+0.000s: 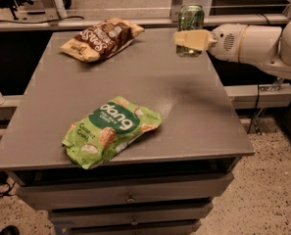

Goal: Place green can upright

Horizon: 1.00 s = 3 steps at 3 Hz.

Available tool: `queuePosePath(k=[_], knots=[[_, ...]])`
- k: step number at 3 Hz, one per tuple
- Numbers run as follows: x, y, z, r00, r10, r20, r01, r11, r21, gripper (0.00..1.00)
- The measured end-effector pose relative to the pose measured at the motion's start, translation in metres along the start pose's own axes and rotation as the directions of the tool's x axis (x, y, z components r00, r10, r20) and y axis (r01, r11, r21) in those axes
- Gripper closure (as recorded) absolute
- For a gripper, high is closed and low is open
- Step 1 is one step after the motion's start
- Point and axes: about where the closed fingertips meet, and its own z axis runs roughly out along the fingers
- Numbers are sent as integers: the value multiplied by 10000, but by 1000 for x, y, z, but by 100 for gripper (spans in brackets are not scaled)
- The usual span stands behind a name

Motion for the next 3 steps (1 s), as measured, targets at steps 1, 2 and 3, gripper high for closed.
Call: queuePosePath(k=[1, 2, 3], knots=[[9, 6, 7, 9956, -685, 647, 747, 9922, -996, 100], [10, 10, 12, 9915, -1091, 707, 1165, 9871, -1100, 100], [10, 14, 19, 9815, -1869, 407, 1908, 9713, -1419, 100]])
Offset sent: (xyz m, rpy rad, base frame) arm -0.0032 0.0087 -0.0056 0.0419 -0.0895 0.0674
